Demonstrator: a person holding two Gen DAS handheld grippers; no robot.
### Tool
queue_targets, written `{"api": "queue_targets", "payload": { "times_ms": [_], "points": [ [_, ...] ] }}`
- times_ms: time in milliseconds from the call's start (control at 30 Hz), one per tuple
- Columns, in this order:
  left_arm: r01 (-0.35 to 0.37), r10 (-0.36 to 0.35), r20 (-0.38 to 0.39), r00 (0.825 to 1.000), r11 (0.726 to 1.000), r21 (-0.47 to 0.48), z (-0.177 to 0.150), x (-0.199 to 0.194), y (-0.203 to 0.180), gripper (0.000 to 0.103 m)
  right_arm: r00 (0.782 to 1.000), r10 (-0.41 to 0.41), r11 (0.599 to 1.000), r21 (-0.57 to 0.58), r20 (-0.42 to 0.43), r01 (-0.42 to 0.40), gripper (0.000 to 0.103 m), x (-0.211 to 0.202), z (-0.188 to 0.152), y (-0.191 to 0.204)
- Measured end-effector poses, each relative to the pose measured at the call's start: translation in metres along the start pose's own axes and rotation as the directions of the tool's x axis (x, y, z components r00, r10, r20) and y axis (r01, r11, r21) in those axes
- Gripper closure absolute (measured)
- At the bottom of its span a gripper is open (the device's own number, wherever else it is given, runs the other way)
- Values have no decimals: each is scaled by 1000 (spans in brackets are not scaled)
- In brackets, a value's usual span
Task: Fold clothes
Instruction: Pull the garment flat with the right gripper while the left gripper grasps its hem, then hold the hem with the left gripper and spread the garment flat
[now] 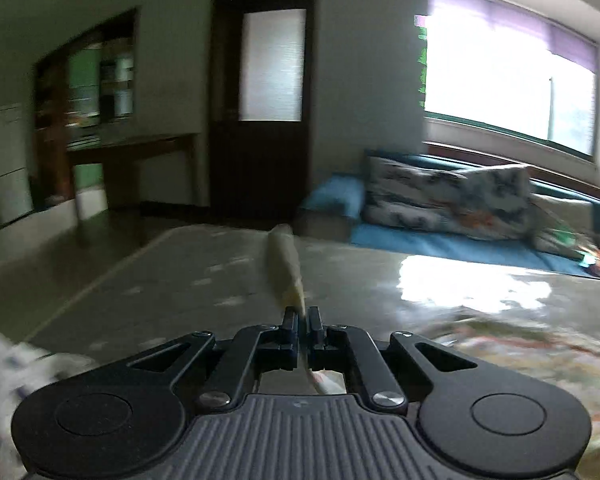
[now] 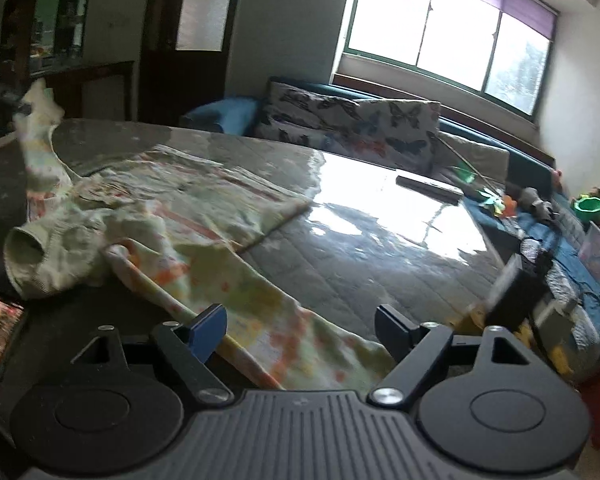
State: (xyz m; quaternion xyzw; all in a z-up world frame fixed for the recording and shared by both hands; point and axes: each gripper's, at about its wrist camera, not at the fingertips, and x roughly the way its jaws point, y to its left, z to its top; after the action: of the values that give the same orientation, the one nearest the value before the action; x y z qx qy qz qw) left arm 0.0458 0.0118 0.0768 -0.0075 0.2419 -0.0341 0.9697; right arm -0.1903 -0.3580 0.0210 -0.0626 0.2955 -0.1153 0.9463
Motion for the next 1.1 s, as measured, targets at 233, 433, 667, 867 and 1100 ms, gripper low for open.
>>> {"api": "queue_targets", "payload": {
  "times_ms": [233, 433, 667, 867, 1100],
  "points": [
    [-107, 109, -105, 988, 994, 24, -34, 27, 44, 99, 997, 76, 997, 22, -16, -76, 17, 16, 12, 20],
    [-146, 155, -104, 982, 985, 93, -28, 49, 41, 99, 987, 159, 987, 8, -37, -159, 14, 36, 31, 41],
    [-167, 183, -95, 979, 974, 153, -30, 64, 32, 98, 974, 224, 972, -67, -32, -226, 14, 73, 63, 89],
    [-185, 204, -118, 972, 970, 155, -33, 78, 40, 98, 964, 249, 950, -169, -94, -262, 15, 119, 73, 137],
    [-177, 216, -144, 966, 954, 243, -37, 86, 41, 94, 950, 269, 932, -206, -161, -299, 15, 107, 37, 127]
  ]
}}
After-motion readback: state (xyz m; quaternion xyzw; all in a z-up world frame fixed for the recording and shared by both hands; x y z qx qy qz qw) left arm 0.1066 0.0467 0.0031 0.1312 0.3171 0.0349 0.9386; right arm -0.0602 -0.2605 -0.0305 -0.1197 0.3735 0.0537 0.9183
